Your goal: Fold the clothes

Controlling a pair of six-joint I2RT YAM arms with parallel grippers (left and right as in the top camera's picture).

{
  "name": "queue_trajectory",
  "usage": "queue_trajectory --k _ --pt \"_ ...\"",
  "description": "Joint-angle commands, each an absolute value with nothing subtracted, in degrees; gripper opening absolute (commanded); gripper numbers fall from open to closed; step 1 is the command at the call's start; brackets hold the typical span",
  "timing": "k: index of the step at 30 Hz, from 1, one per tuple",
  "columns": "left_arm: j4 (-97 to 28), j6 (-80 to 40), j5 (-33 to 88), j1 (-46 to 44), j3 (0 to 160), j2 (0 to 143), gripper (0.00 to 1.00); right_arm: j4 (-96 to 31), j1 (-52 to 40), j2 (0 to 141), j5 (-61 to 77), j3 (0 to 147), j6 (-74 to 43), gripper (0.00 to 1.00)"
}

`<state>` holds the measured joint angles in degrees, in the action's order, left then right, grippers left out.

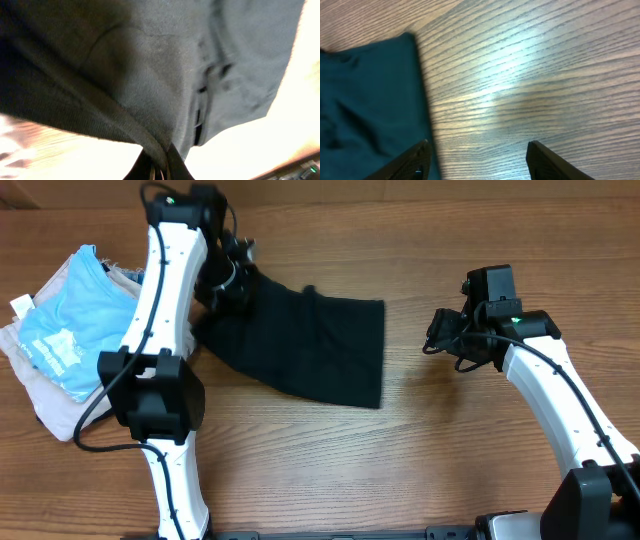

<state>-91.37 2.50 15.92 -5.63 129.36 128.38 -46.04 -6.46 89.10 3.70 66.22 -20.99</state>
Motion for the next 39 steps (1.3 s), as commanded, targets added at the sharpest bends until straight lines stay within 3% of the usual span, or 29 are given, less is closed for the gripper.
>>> queue_trajectory --k 1,7,15,17,20,23,27,28,30,31,34,39 --pt "-93.14 1.43 8.73 -8.43 136.11 127.46 0.04 -45.80 -6.31 88.99 3.25 66.50 -21.26 0.65" --pt "-92.82 -3.27 -2.28 -21.23 135.74 130.06 0.04 -46.00 -6.31 88.99 4.51 66.50 -21.23 0.65" --pt "-91.29 -6.92 -3.62 -32.01 135.46 136.90 0.05 -46.92 -6.31 88.99 4.84 66.50 -21.23 0.65" --pt "-90.96 -7.66 -3.62 -33.85 135.46 139.11 0.12 -47.29 -6.31 88.99 4.86 66.50 -21.23 0.65" --pt "-90.78 -8.01 -3.66 -35.22 135.61 140.55 0.40 -48.03 -6.31 88.99 4.86 66.50 -21.23 0.65" --pt "-91.74 -9.72 -5.48 -34.85 137.78 139.28 0.43 -48.10 -6.31 88.99 4.84 66.50 -21.23 0.65" --pt "-93.93 -9.32 -5.37 -31.70 143.72 136.59 0.59 -48.10 -6.31 88.99 4.95 66.50 -21.19 0.66" --pt "-94.28 -8.99 -5.32 -30.50 144.49 136.35 0.59 -48.01 -6.35 88.99 6.61 66.50 -20.05 0.66" --pt "-94.54 -9.02 -3.99 -27.35 144.53 136.42 0.48 -47.68 -6.39 88.99 13.96 66.48 -14.57 0.63" --pt "-94.50 -9.02 -2.17 -25.69 144.29 136.59 0.47 -47.72 -6.46 89.01 18.81 66.46 -11.22 0.61" --pt "-92.23 -7.77 5.93 -19.62 141.86 136.68 0.55 -47.90 -9.04 89.67 27.31 65.60 -4.38 0.63" --pt "-91.20 -6.15 11.73 -14.24 141.47 136.81 0.55 -45.67 -17.91 93.14 26.50 64.55 -2.66 0.70"
